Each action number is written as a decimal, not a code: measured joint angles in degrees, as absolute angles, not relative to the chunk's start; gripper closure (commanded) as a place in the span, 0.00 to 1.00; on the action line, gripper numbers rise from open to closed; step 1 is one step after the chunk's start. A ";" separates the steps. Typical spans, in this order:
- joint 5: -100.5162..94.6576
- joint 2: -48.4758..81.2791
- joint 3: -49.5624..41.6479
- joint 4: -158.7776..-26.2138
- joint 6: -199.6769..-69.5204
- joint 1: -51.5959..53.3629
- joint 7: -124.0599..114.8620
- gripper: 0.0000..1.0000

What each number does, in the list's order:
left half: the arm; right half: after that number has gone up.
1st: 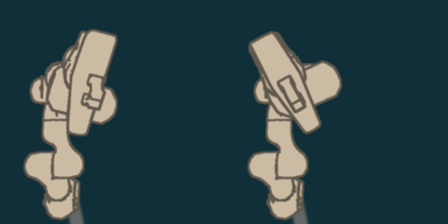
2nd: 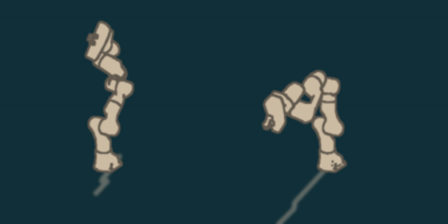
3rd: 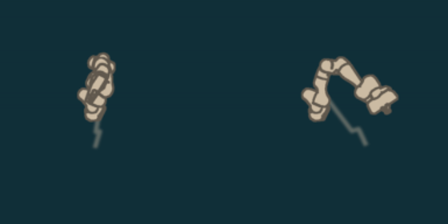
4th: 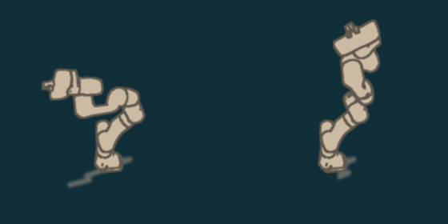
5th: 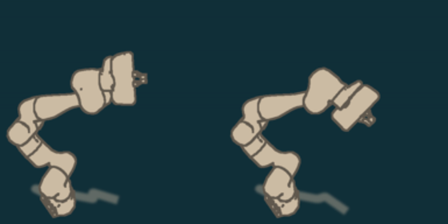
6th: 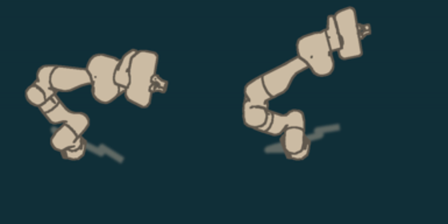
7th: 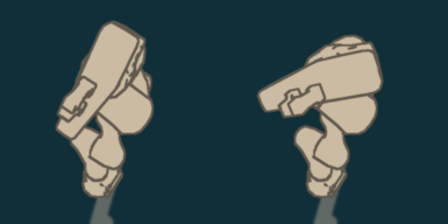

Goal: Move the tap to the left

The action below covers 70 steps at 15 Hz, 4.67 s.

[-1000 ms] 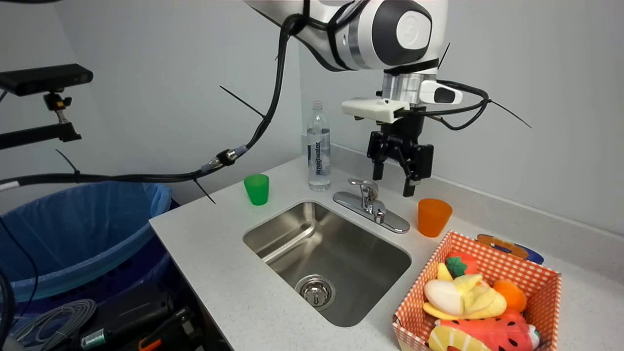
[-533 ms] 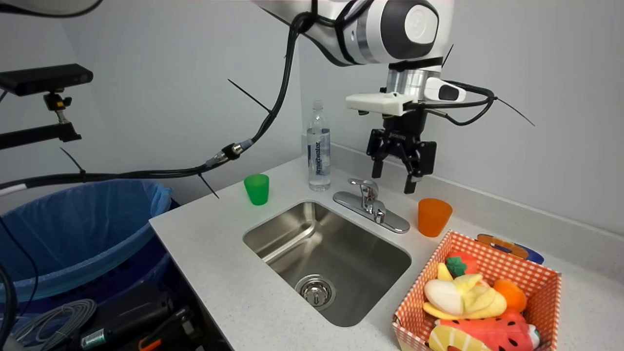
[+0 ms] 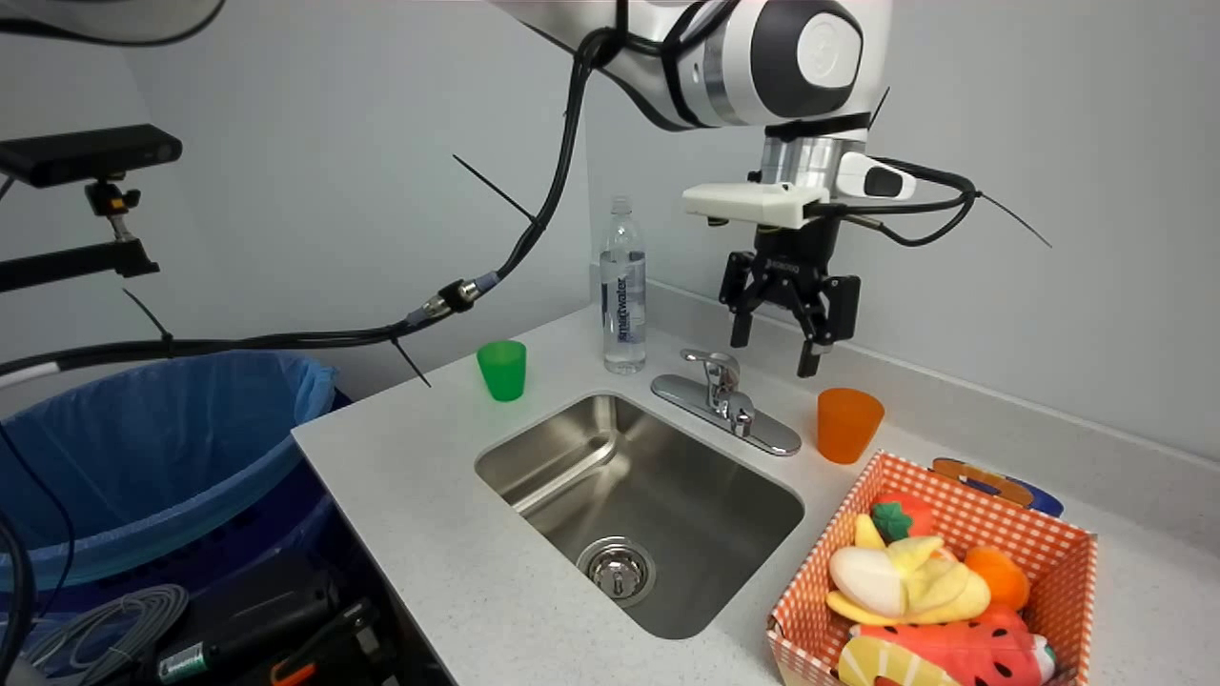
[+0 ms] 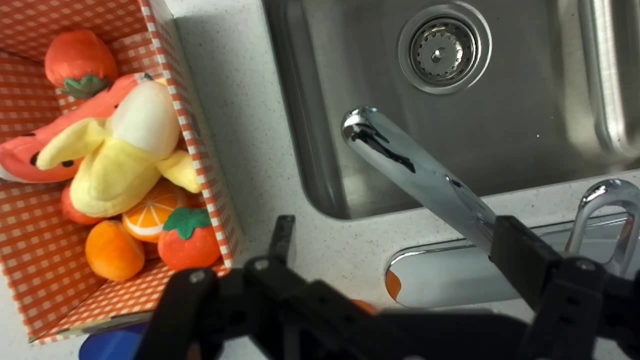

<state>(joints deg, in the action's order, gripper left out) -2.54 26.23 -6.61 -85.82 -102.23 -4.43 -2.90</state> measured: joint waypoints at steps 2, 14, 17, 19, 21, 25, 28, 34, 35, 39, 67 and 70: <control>-2.54 26.24 -6.60 -85.81 -102.23 -4.43 -2.90 0.00; -2.54 26.24 -6.60 -85.79 -102.23 -4.44 -2.89 0.00; -2.71 26.27 -6.60 -86.00 -102.49 -4.44 -2.80 0.00; -3.14 26.51 -6.59 -86.15 -103.30 -4.44 -1.86 0.00; -3.74 27.06 -6.59 -86.49 -104.61 -4.44 -0.71 0.00; -5.58 28.92 -6.74 -87.45 -107.67 -4.44 -0.04 0.00; -6.80 30.83 -7.17 -87.65 -109.20 -4.52 -0.07 0.00; -7.37 32.95 -7.55 -87.65 -109.48 -5.09 -0.10 0.58; -7.38 32.95 -7.55 -87.65 -109.48 -5.10 -0.09 0.65; -7.34 31.80 -6.61 -87.77 -109.53 -5.09 0.47 0.95; -2.81 19.98 -1.46 -96.94 -108.09 -3.79 5.10 1.00; -2.81 21.67 -2.37 -94.12 -108.11 -3.94 2.72 1.00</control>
